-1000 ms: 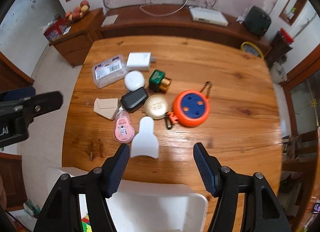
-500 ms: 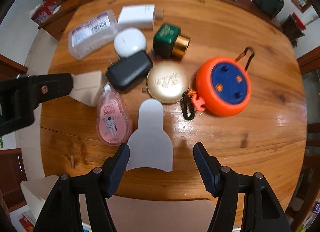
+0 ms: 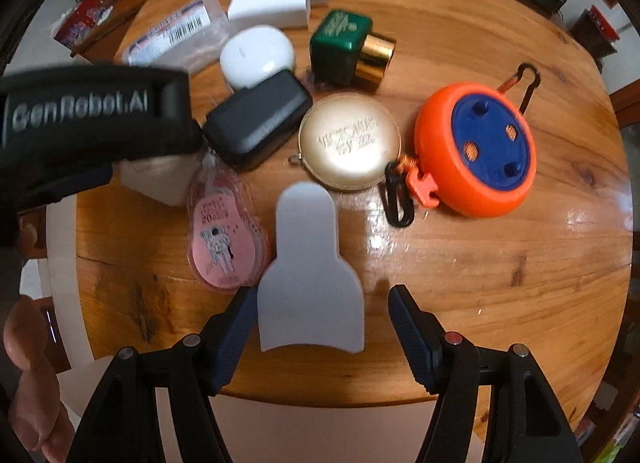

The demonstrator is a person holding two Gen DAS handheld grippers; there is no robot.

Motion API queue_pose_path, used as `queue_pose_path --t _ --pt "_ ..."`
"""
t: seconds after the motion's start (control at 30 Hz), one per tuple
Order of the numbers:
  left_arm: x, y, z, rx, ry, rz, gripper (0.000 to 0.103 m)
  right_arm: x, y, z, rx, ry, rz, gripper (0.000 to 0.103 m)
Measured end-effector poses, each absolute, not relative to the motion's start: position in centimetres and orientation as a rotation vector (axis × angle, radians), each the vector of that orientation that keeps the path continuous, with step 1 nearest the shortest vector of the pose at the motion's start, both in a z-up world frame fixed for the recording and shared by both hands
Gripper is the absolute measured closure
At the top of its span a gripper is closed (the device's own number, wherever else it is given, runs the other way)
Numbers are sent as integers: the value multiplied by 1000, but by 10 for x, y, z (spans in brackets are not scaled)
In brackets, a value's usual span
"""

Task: Organize rigid objects
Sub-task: 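Grasp the beige case with the left tool while the right tool grasps the white foam piece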

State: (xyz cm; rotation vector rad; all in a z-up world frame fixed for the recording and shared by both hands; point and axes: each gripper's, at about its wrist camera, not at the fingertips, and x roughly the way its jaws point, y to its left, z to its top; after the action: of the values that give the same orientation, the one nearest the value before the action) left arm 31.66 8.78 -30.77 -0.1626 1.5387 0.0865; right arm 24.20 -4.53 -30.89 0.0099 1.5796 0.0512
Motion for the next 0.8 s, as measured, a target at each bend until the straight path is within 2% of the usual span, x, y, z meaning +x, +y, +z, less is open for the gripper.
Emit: queue_pose_path --t 0.07,0.23,0.5,0.53,0.57,0.8 --pt "318 92 -309 -180 1539 97 21 239 -43 -313 12 1589 48 34" --pt "318 97 -311 -206 1558 110 21 234 -40 -316 1 1601 55 43" --pt "311 101 -318 -224 1558 151 22 228 -32 -315 -15 1591 51 44" --pt "312 93 -319 -219 1551 149 26 225 -29 -318 -17 1590 51 44" --pt "312 93 -318 -212 1545 136 36 227 -28 -320 -19 1590 52 44" --pt "308 89 -315 -173 1539 136 37 224 -32 -321 -3 1573 69 45"
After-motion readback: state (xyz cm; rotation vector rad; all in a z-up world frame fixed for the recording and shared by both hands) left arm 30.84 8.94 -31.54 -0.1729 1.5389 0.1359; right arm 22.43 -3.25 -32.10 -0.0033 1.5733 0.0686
